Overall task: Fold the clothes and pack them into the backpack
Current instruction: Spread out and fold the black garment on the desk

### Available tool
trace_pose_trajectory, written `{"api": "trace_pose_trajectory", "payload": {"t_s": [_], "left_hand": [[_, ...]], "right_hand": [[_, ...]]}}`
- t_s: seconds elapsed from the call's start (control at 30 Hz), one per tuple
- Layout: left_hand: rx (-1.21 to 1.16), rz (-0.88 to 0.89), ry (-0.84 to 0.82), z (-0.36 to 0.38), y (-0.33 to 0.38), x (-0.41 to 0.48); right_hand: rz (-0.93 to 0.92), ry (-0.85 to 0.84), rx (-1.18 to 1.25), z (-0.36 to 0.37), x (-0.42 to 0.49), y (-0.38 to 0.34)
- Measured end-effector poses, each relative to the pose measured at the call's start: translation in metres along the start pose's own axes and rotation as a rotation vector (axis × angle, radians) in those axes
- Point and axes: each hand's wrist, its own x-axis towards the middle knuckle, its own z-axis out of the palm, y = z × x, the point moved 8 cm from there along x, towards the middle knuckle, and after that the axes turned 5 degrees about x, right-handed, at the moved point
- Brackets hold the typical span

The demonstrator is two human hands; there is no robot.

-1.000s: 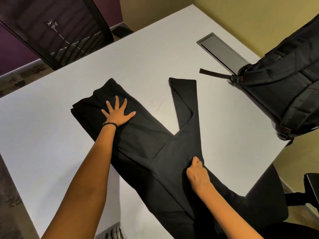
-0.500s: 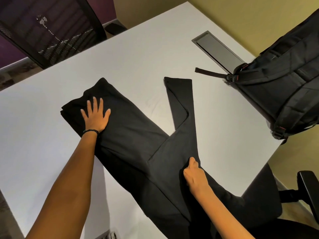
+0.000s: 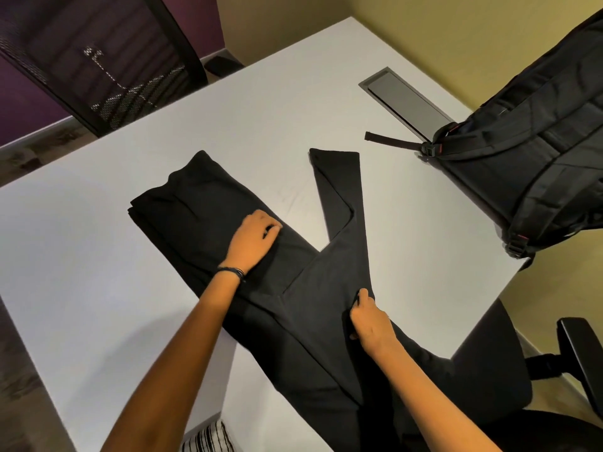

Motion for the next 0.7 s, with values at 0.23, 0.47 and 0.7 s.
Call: {"api": "trace_pose_trajectory", "payload": {"t_s": [0.23,0.47,0.7], "left_hand": [[-0.132,-0.075,-0.34,0.055,0.022,-0.064],[-0.031,-0.142,-0.356,0.057,0.011,-0.104],[0.074,-0.238,-0.326,0.051,0.001,-0.098]], "right_hand": [[-0.208,-0.131,-0.358,-0.012,-0.015,0.0],[-0.326,-0.09,-0.127,0.0,-0.063,0.004],[-0.308,-0.128,-0.362,0.045,-0.077,0.019]]}}
